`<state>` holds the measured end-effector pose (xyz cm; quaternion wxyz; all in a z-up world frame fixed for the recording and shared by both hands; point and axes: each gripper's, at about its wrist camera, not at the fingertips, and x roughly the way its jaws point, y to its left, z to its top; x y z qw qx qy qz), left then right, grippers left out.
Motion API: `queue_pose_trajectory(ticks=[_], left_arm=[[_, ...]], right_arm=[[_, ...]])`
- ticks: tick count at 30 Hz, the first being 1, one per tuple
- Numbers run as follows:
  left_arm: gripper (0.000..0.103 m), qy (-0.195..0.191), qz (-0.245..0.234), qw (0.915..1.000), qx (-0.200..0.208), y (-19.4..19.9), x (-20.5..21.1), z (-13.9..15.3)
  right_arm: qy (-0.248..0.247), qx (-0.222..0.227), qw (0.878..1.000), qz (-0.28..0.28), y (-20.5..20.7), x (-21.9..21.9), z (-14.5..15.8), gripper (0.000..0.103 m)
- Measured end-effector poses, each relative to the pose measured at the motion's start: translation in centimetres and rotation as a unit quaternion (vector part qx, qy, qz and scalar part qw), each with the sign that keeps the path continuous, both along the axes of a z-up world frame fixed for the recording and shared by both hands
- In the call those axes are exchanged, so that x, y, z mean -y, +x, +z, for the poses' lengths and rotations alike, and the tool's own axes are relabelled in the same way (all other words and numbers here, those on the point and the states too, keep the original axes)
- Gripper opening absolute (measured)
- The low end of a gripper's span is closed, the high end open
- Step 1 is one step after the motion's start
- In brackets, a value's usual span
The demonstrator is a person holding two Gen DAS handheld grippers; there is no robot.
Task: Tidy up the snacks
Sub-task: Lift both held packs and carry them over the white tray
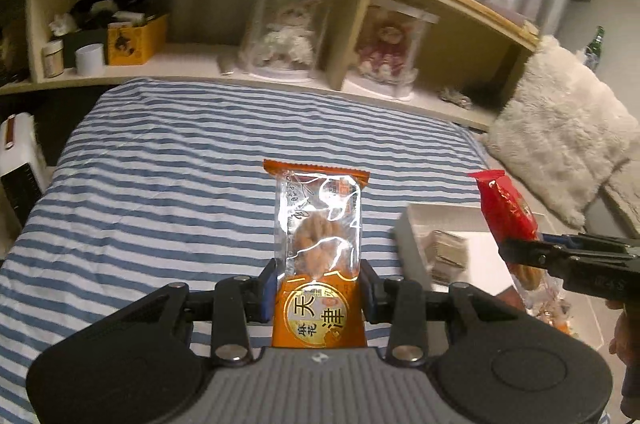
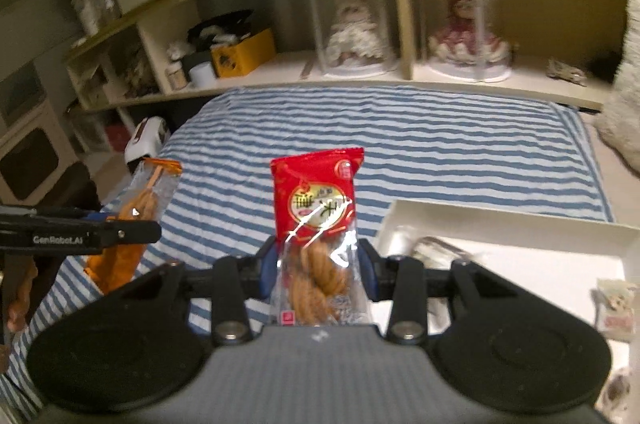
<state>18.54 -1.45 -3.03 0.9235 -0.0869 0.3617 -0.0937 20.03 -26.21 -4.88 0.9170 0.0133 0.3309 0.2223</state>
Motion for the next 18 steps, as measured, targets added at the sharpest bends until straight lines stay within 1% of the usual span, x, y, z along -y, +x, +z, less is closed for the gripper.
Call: queue_pose_trajectory(ticks=[8,14,18], left_arm=[[0.041,0.000,-0.028,0.9995,0.013,1.0,4.5,0.1],[0.041,0.005,-0.062,0.9979,0.018,2.6,8.8,-0.2],[0.041,0.009,-0.094,0.9954,0.014,4.0,12.2,-0.8]], right_arm=[[0.019,0.003,0.998,-0.052,-0.4,4.5,-0.5,0.046],[0.025,0.004,0.994,-0.103,0.0,8.4,-1.1,0.046],[0.047,-0.011,0.990,-0.131,0.5,10.9,-2.1,0.046]])
